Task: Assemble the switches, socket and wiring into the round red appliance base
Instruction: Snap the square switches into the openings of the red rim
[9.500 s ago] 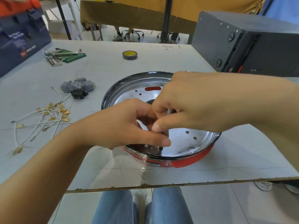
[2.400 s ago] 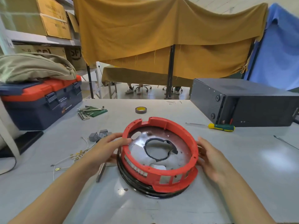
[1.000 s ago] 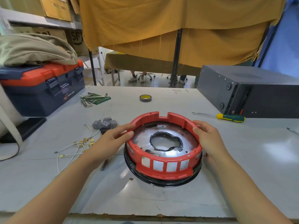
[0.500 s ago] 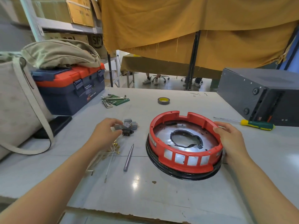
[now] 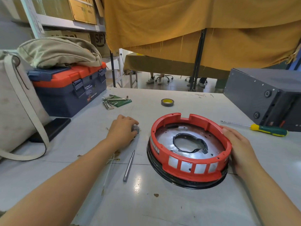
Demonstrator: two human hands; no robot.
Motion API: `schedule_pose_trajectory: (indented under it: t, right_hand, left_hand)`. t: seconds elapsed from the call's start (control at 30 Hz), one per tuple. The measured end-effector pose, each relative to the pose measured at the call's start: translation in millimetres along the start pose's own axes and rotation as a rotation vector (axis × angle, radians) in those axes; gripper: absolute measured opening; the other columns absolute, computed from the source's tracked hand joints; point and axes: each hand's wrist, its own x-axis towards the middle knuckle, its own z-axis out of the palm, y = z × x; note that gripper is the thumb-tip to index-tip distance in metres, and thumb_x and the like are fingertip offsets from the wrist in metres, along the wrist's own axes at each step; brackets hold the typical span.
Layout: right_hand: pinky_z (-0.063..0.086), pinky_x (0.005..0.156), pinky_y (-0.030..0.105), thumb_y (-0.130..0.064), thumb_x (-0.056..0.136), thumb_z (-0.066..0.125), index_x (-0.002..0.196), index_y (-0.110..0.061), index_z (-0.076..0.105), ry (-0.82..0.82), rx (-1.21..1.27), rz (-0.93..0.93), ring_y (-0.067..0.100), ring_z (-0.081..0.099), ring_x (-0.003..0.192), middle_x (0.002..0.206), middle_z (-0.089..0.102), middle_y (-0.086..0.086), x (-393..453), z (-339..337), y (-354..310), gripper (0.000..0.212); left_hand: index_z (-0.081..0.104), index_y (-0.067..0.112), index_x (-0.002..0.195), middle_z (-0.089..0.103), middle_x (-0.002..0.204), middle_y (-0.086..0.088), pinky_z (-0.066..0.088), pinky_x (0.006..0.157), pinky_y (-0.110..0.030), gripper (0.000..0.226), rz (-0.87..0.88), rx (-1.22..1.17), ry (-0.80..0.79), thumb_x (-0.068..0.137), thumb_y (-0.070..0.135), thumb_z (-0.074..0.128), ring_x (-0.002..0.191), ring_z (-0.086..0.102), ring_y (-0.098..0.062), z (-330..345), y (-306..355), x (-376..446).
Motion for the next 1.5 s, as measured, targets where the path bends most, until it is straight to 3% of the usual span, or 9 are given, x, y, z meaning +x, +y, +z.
schedule_pose_trajectory:
  t: [0.27, 0.47, 0.6, 0.73, 0.8, 0.87, 1.1, 1.3, 1.5]
  right_hand:
    - [0.053, 0.085, 0.040, -0.021, 0.089, 0.058, 0.097, -0.016, 0.072, -0.006, -0.014, 0.024, 0.026, 0.068, 0.092, 0.097, 0.073, 0.009, -0.5, -0.1, -1.6, 0.018]
    - [0.043, 0.072, 0.009, -0.030, 0.091, 0.057, 0.095, -0.033, 0.066, 0.048, -0.211, -0.228, -0.010, 0.060, 0.092, 0.107, 0.065, -0.015, -11.8, 2.7, -22.6, 0.010]
    - [0.040, 0.092, 0.018, -0.046, 0.081, 0.062, 0.097, -0.035, 0.069, -0.176, -0.439, -0.491, 0.000, 0.055, 0.109, 0.107, 0.065, -0.019, -39.6, 10.5, -44.0, 0.020]
    - [0.038, 0.081, 0.005, -0.059, 0.067, 0.071, 0.088, -0.036, 0.070, -0.511, -0.727, -0.563, -0.003, 0.055, 0.097, 0.095, 0.062, -0.028, -68.7, 33.3, -57.6, 0.032]
    - [0.040, 0.079, 0.011, -0.065, 0.067, 0.067, 0.087, -0.035, 0.070, -0.664, -0.873, -0.577, -0.001, 0.055, 0.093, 0.091, 0.063, -0.025, -75.7, 44.2, -58.0, 0.036]
    - [0.045, 0.076, 0.021, -0.050, 0.075, 0.068, 0.085, -0.032, 0.071, -0.719, -0.945, -0.592, 0.002, 0.056, 0.086, 0.080, 0.065, -0.019, -77.5, 50.5, -56.3, 0.021]
    - [0.042, 0.068, 0.011, -0.035, 0.083, 0.066, 0.090, -0.033, 0.070, -0.632, -0.979, -0.500, -0.006, 0.054, 0.084, 0.075, 0.059, -0.027, -61.4, 43.1, -56.1, 0.008]
    - [0.051, 0.076, 0.024, -0.032, 0.085, 0.059, 0.098, -0.032, 0.059, -0.645, -1.151, -0.437, 0.008, 0.058, 0.088, 0.094, 0.061, -0.015, -38.8, 48.7, -61.7, 0.013]
    - [0.052, 0.077, 0.033, -0.040, 0.083, 0.062, 0.093, -0.031, 0.061, -0.564, -1.019, -0.549, 0.004, 0.057, 0.086, 0.090, 0.061, -0.017, -37.2, 52.1, -43.7, 0.013]
  left_hand:
    - [0.060, 0.019, 0.119, 0.056, 0.117, -0.005, 0.039, 0.090, -0.033, 0.034, 0.022, -0.071, -0.006, 0.084, 0.019, 0.061, 0.108, 0.049, -0.027, 10.5, 7.8, 5.9]
    - [0.065, 0.015, 0.109, 0.055, 0.101, 0.000, 0.038, 0.078, -0.017, 0.030, 0.126, -0.403, 0.185, 0.080, 0.012, 0.070, 0.088, 0.053, -0.014, -20.2, 27.6, -15.3]
    - [0.062, 0.022, 0.111, 0.063, 0.101, 0.010, 0.042, 0.077, -0.014, 0.037, 0.195, -0.524, 0.232, 0.077, 0.015, 0.074, 0.086, 0.051, -0.003, -44.8, 44.4, -42.8]
    - [0.062, 0.023, 0.107, 0.064, 0.100, 0.011, 0.045, 0.082, -0.021, 0.035, 0.219, -0.581, 0.213, 0.075, 0.017, 0.077, 0.090, 0.055, -0.005, -57.9, 59.2, -63.7]
    - [0.063, 0.024, 0.108, 0.064, 0.101, 0.011, 0.044, 0.086, -0.022, 0.036, 0.248, -0.581, 0.208, 0.075, 0.017, 0.077, 0.093, 0.055, -0.005, -60.4, 65.1, -69.3]
    - [0.063, 0.030, 0.111, 0.062, 0.104, 0.013, 0.041, 0.087, -0.017, 0.039, 0.278, -0.587, 0.191, 0.076, 0.018, 0.076, 0.098, 0.053, -0.003, -60.7, 70.0, -72.8]
    - [0.050, 0.042, 0.112, 0.059, 0.105, 0.023, 0.041, 0.087, -0.007, 0.051, 0.285, -0.711, 0.136, 0.075, 0.020, 0.077, 0.100, 0.055, 0.003, -48.8, 86.6, -71.2]
    - [0.056, 0.034, 0.103, 0.062, 0.088, 0.010, 0.050, 0.061, -0.018, 0.041, 0.288, -0.832, 0.131, 0.076, 0.010, 0.076, 0.065, 0.056, -0.007, -35.5, 100.5, -55.5]
    - [0.059, 0.024, 0.111, 0.066, 0.104, -0.004, 0.058, 0.077, -0.035, 0.041, 0.265, -1.120, -0.050, 0.079, 0.002, 0.071, 0.083, 0.068, -0.025, -17.0, 101.1, -53.0]
